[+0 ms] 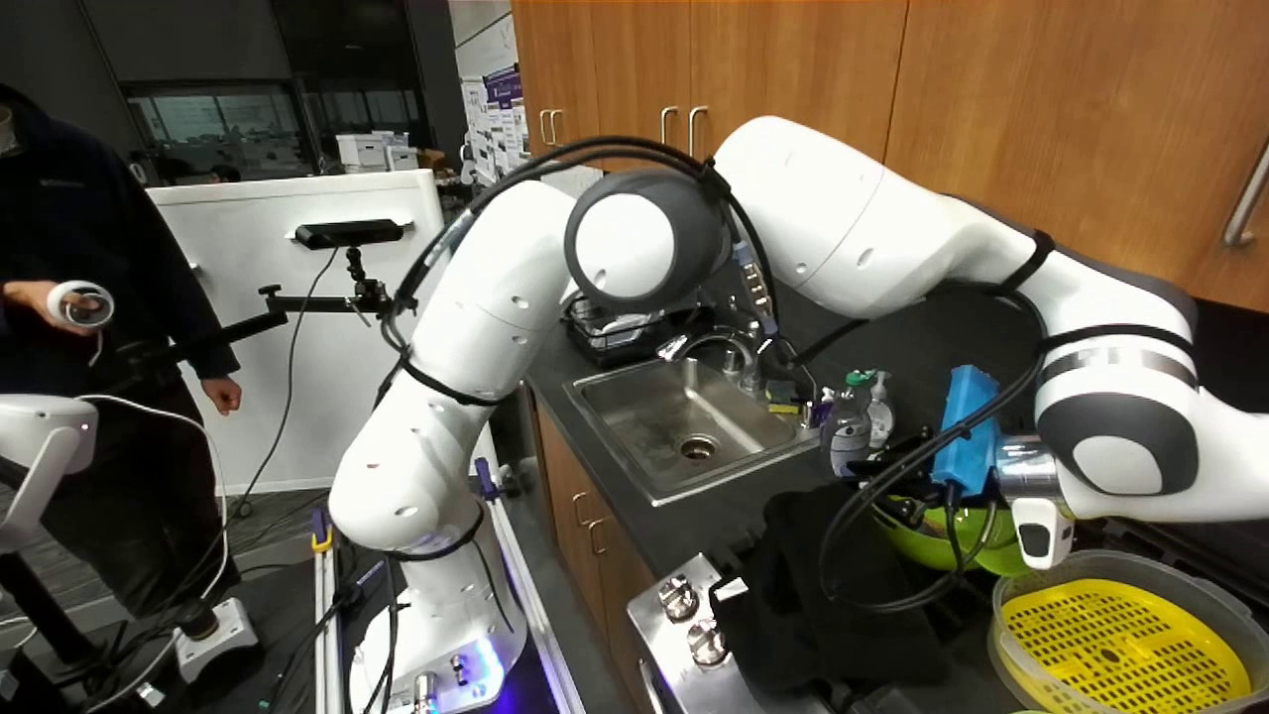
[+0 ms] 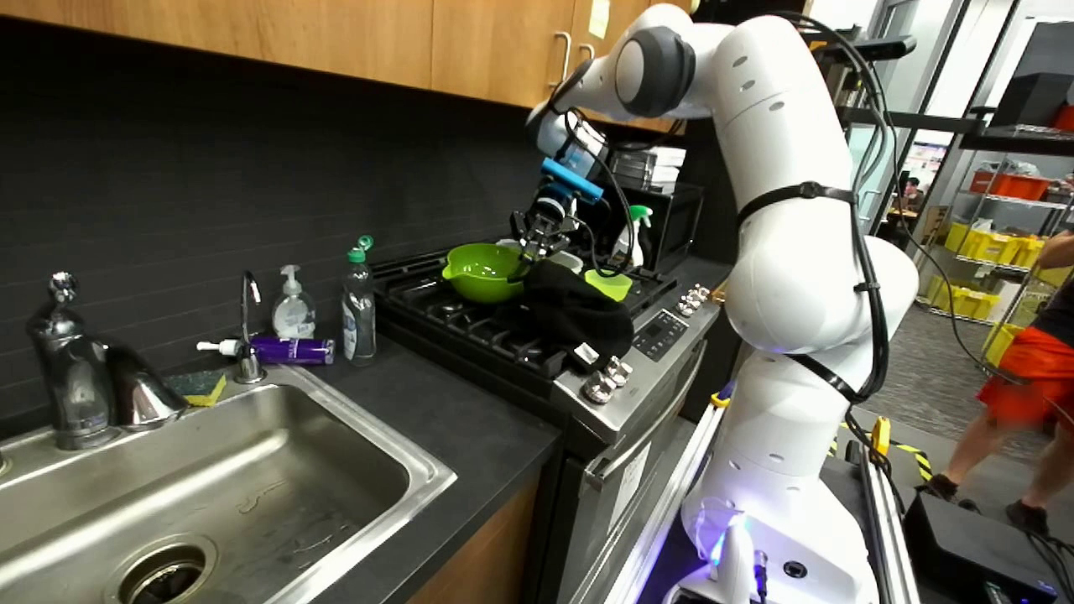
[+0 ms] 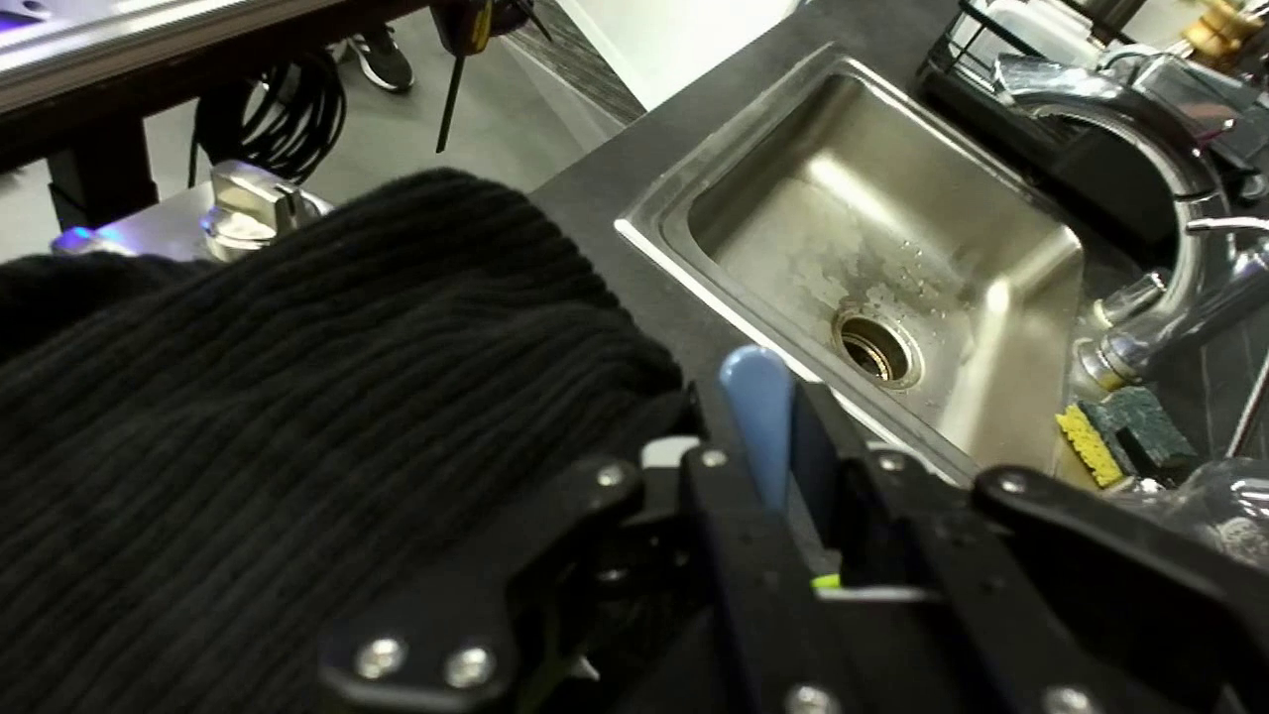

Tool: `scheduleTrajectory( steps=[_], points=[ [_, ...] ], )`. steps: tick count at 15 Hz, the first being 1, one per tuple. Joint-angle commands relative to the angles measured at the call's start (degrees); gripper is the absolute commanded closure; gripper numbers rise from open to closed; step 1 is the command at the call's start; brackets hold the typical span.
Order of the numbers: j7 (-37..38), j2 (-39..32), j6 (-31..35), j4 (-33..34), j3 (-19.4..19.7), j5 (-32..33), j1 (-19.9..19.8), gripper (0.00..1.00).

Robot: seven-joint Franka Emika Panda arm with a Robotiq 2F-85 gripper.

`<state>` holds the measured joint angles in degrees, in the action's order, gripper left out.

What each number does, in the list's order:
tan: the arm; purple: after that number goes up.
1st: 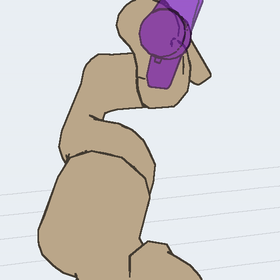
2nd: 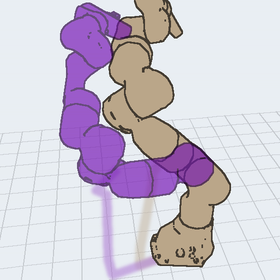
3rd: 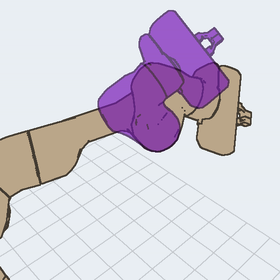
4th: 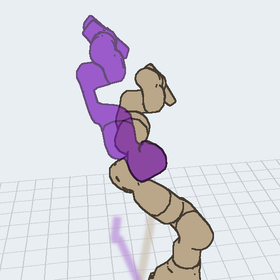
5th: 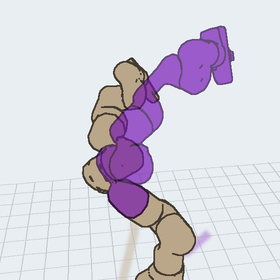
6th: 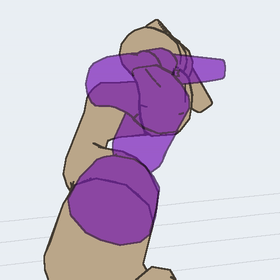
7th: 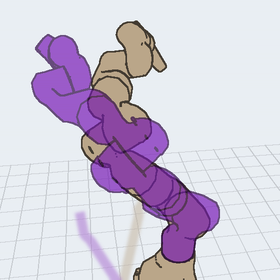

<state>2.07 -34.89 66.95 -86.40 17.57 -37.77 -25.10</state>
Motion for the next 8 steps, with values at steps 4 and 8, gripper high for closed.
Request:
scheduleTrajectory(
  steps=[4,8],
  points=[
    [2.6,14.0,8.0,-13.4,0.2,1.0,3.2,0.95],
    [4.1,17.3,10.8,-16.4,0.4,0.6,3.5,0.95]
  ],
)
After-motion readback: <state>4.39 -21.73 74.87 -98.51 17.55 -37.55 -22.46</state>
